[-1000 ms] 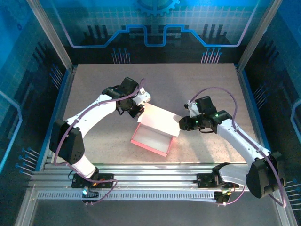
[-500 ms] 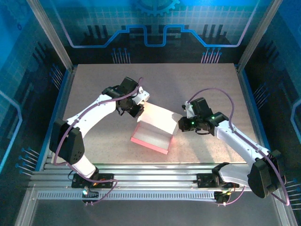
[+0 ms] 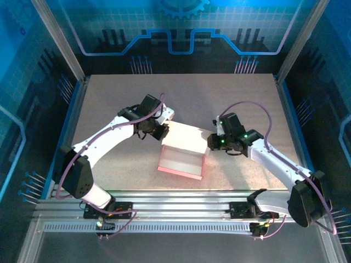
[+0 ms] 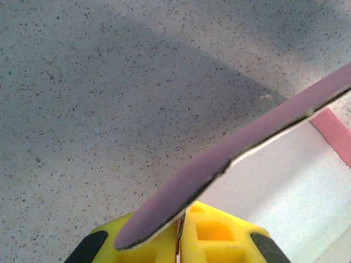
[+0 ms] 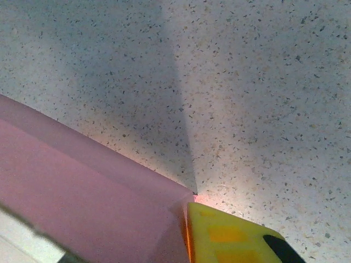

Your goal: Fold the paper box

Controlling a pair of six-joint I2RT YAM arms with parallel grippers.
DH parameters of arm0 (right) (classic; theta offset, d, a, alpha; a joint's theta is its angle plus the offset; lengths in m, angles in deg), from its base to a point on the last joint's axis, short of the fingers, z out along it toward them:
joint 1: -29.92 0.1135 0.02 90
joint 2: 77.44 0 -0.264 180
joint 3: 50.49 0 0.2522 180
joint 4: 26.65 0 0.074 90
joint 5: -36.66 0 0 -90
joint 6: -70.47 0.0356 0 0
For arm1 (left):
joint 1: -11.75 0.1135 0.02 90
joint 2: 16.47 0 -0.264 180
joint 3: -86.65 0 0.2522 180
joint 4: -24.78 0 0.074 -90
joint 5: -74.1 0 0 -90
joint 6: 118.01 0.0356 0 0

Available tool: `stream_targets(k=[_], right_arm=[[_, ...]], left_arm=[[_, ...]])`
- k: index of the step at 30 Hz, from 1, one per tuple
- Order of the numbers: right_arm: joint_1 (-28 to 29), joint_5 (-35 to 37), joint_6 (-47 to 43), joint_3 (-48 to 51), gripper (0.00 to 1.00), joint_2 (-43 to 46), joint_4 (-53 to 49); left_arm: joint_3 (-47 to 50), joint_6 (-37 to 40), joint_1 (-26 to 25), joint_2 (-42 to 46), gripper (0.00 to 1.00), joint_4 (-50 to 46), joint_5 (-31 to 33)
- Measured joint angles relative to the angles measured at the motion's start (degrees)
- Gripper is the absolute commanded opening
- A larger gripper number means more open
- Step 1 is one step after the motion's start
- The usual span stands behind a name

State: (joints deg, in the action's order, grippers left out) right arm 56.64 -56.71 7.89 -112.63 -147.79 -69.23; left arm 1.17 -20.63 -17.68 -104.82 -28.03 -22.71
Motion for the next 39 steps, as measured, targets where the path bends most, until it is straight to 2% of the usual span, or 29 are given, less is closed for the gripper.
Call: stream_targets(k=[6, 11, 20, 30, 39], right_arm=[[0.35, 1.75, 0.48, -0.04, 0.06, -0.17, 0.42], [2.29, 6.51, 1.6, -1.99, 0.06, -0.17, 0.46], [3.41, 17.18, 1.46, -5.38, 0.06, -2.19, 4.9], [6.08, 26.88, 1.29, -1.33, 0.06, -6.19, 20.57], [8.28, 31.93, 0.85, 6.6, 0.06, -7.8, 36.06]], left_arm=[[0.02, -2.36, -0.09, 0.02, 0.07, 1.07, 0.22], [0.59, -8.26, -0.61, 0.57, 0.08, 3.48, 2.69], [4.09, -18.56, -2.36, 2.01, 0.07, 14.16, 9.35], [12.9, -28.52, -2.47, 2.08, 0.07, 29.75, 15.1], [19.63, -33.33, -2.8, 1.95, 0.06, 42.23, 18.99]])
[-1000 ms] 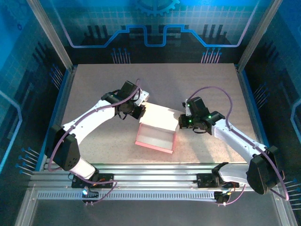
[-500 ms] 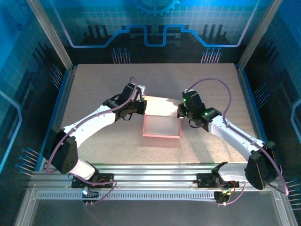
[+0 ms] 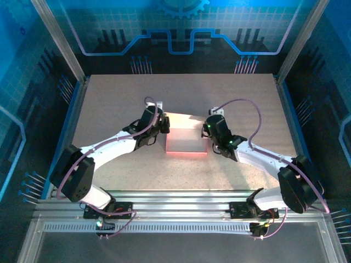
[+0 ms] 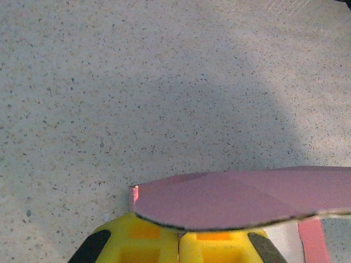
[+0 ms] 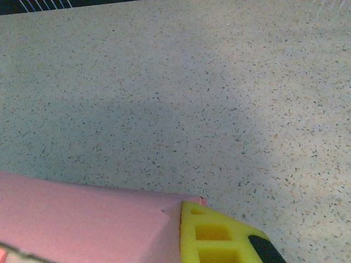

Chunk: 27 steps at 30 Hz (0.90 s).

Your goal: Fold the paper box

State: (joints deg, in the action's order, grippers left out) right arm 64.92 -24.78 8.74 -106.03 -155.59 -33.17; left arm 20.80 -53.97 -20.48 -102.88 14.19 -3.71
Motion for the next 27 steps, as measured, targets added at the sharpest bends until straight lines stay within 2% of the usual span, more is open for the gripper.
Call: stream_targets(k=[14, 27], right_arm=[[1.77, 2.56, 1.6, 7.43, 0.08, -0.2, 9.77], [2.6, 3.21, 4.37, 9.14, 0.09, -0.2, 12.87]], left_arm=[[9.14, -5.7, -2.1, 0.2, 0.06, 12.79, 2.16], [12.87, -14.73, -3.56, 1.73, 0.06, 16.94, 4.09]])
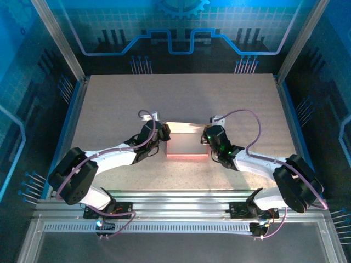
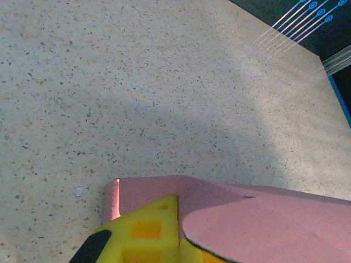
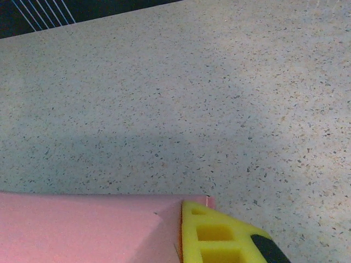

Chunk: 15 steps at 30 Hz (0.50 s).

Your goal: Fold the paper box

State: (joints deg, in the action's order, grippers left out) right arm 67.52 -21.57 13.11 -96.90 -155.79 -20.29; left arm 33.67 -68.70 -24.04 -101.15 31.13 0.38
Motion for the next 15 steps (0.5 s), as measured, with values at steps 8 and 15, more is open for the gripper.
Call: stream_targets(k=[8, 15], right_arm=[[0.28, 0.17, 1.75, 0.0, 0.09, 0.0, 0.07], [0.61, 0.22, 3.37, 1.2, 0.09, 0.85, 0.63]], left_arm=[[0.74, -5.81, -0.31, 0.0, 0.05, 1.49, 0.48], [2.97, -7.41, -1.64, 0.68, 0.05, 4.31, 1.92]])
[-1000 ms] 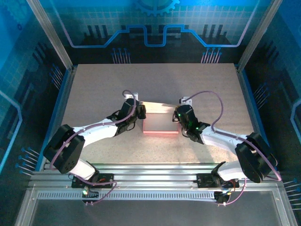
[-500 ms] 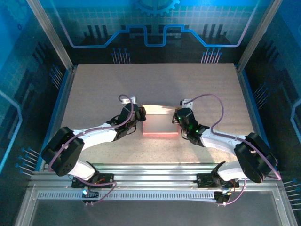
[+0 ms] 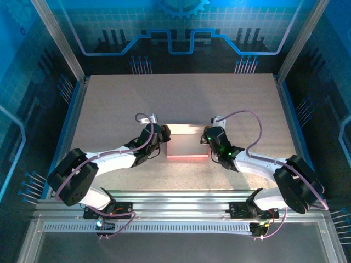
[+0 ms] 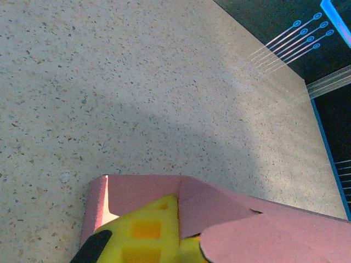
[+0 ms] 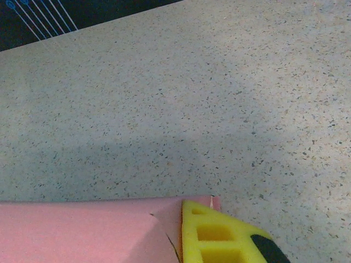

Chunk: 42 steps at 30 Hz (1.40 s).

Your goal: Fold the paper box

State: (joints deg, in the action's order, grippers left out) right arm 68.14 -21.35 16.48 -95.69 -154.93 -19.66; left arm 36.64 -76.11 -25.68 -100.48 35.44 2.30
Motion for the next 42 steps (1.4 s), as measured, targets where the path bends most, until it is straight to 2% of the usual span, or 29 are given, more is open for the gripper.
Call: stream_targets(k=[17, 29, 42], right_arm=[[2.23, 0.48, 1.68, 6.6, 0.14, 4.42, 4.42], [2.89, -1.18, 1.97, 12.2, 0.17, 10.56, 4.17], [2.99, -5.07, 2.19, 14.56, 0.23, 11.47, 2.27]], left_arm=[[8.72, 3.26, -4.31, 2.03, 0.09, 10.67, 3.48], [10.54, 8.02, -7.02, 3.52, 0.1, 9.75, 4.09], [11.34, 11.65, -8.9, 3.45, 0.11, 4.46, 2.34]])
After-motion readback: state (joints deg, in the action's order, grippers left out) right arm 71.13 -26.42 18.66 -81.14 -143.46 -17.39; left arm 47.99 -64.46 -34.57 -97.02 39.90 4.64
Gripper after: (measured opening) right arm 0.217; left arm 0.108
